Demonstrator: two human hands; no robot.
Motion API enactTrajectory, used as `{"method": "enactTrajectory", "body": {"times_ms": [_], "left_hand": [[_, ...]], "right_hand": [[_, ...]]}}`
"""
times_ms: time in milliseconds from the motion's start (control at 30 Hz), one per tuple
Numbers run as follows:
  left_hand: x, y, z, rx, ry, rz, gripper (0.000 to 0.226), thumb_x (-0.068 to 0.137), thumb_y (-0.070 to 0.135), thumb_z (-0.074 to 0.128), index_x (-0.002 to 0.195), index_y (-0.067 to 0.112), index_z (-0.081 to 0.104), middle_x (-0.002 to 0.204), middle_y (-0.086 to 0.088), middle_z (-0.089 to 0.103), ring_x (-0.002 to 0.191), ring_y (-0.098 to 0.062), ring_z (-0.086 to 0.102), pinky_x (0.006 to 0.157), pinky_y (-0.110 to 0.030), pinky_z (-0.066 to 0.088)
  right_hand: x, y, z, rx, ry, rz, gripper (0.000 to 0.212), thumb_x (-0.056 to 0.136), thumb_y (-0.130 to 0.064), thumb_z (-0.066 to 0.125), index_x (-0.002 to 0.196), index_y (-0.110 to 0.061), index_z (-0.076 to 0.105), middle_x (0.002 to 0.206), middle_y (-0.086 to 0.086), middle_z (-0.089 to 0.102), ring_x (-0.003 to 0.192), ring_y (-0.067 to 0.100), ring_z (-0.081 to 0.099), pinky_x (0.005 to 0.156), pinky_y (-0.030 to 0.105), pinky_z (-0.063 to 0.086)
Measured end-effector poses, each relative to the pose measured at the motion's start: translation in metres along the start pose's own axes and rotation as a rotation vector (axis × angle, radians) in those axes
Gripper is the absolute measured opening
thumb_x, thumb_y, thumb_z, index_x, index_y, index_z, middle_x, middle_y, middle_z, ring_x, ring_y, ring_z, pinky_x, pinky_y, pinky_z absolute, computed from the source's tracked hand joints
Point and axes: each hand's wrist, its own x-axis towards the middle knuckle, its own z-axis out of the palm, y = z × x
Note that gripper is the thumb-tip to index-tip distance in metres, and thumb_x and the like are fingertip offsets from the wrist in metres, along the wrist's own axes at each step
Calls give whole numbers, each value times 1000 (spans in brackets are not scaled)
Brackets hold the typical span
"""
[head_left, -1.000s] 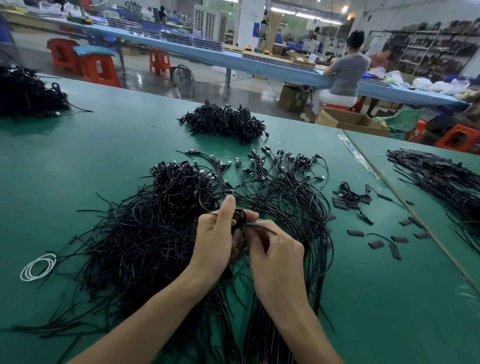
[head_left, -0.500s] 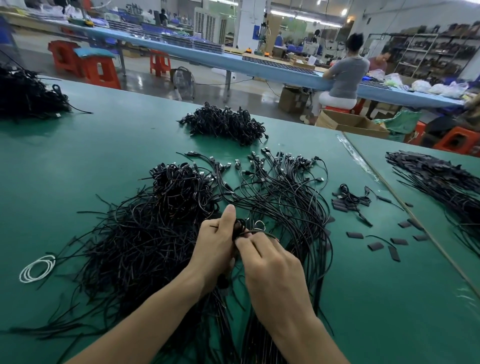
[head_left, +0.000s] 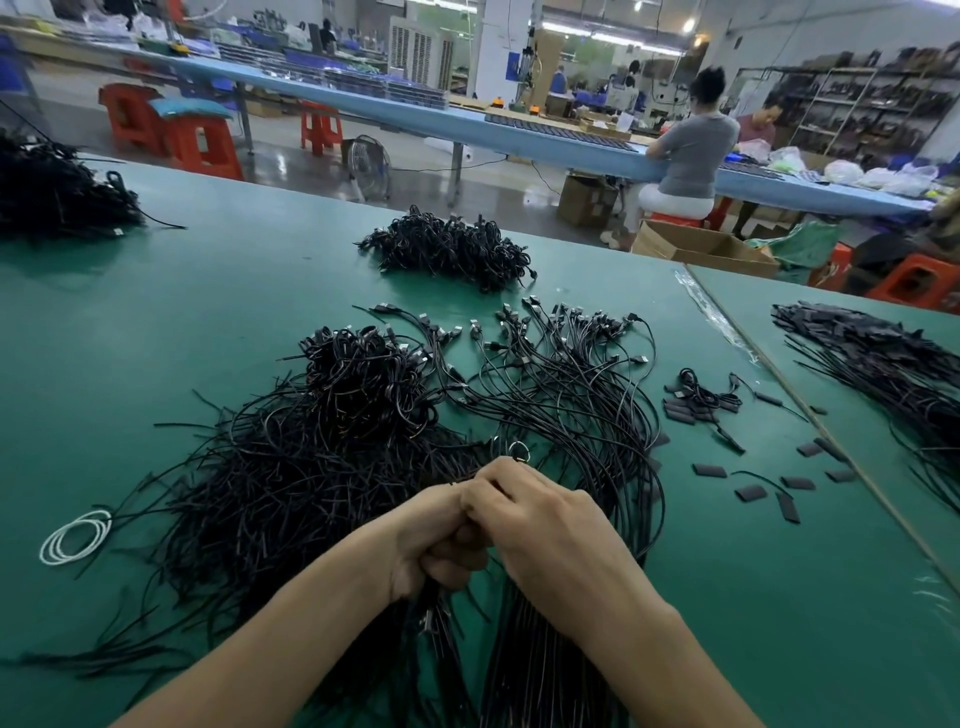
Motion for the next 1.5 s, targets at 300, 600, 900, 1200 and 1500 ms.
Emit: {"method": "enactTrajectory", "body": {"times_ms": [300, 600, 900, 1200, 1500], "left_hand": [[-7, 6, -8, -43, -401, 71, 56, 51, 64, 89, 70, 20, 60, 59, 10, 31, 40, 3, 25, 30, -10, 19], [-5, 1, -11, 397, -463, 125, 22, 67, 13, 79, 84, 14, 65, 64, 1, 40, 47, -3, 28, 34, -13, 20], [-6, 3, -12, 434, -425, 92, 14, 73, 0, 65, 79, 12, 61, 58, 7, 51, 43, -1, 33, 34, -13, 22], [-6, 0, -13, 494, -343, 93, 20, 77, -5, 60, 75, 16, 60, 55, 8, 47, 42, -3, 32, 36, -15, 23], [-9, 0, -12, 497, -305, 82, 28, 71, -1, 61, 98, 8, 59, 60, 0, 42, 47, -7, 32, 35, -16, 22]], "right_hand": [[-2, 20, 4, 297, 16, 149, 9, 100, -20, 49, 97, -24, 56, 90, -5, 51, 75, 19, 55, 69, 42, 52], [-8, 17, -13, 149, -52, -62, 13, 94, -21, 63, 105, -27, 68, 135, -11, 54, 98, 11, 63, 65, 35, 57], [-10, 12, -8, 73, -99, -94, 20, 85, -17, 66, 104, -22, 63, 110, -7, 59, 84, 12, 58, 56, 34, 54], [-11, 7, -2, -3, -107, -82, 20, 79, -19, 76, 94, -22, 64, 101, -8, 59, 66, 10, 60, 43, 25, 47], [-11, 7, 6, -36, -66, -78, 22, 74, -20, 81, 89, -22, 66, 93, -7, 63, 62, 10, 61, 42, 26, 48]]}}
